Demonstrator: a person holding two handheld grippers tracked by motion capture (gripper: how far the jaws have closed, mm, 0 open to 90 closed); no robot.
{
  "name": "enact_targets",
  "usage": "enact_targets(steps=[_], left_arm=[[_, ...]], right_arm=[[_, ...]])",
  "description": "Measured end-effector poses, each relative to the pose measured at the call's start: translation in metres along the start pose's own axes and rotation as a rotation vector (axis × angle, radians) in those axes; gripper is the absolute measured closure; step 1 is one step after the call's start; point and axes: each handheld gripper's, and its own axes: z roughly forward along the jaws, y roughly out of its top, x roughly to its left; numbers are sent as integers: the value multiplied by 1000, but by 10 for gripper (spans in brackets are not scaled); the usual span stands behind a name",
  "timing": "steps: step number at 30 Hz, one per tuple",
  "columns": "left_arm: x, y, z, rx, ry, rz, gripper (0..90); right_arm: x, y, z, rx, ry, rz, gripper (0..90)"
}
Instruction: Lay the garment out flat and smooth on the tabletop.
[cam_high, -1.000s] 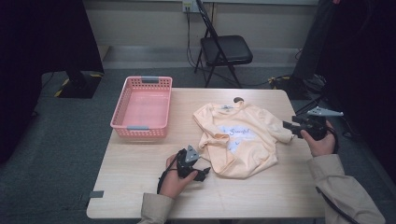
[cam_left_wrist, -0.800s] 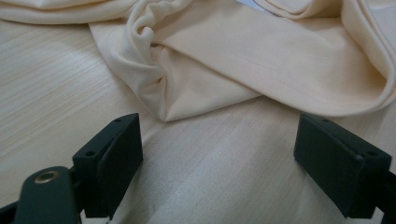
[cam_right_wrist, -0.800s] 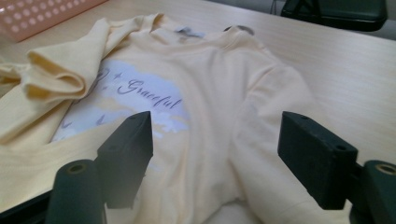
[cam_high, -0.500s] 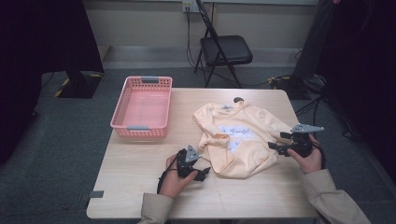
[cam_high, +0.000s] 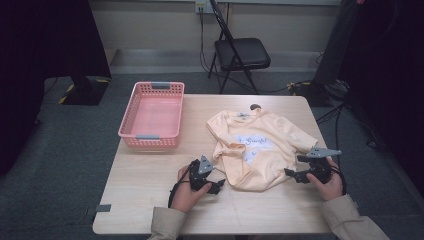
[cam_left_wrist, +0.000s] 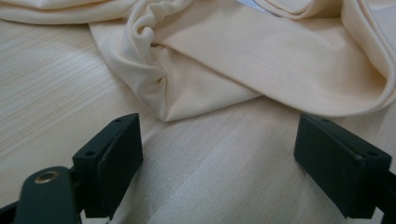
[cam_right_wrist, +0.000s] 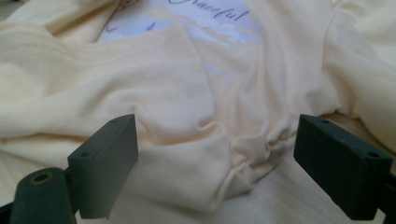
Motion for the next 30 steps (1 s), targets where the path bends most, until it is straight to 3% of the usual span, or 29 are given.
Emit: enact_targets(steps=[4, 9, 13, 30], left_arm=[[0, 0, 0, 0, 0, 0, 150], [0, 0, 0, 0, 1, 2, 150], [0, 0, 0, 0, 1, 3, 150], [0, 0, 0, 2, 1, 4, 150]], right_arm=[[3, -5, -1, 2, 22, 6, 129], [5, -11, 1, 56, 13, -11, 126], [8, -13, 0, 69, -5, -36, 120], [10, -15, -1, 73, -9, -40, 111]])
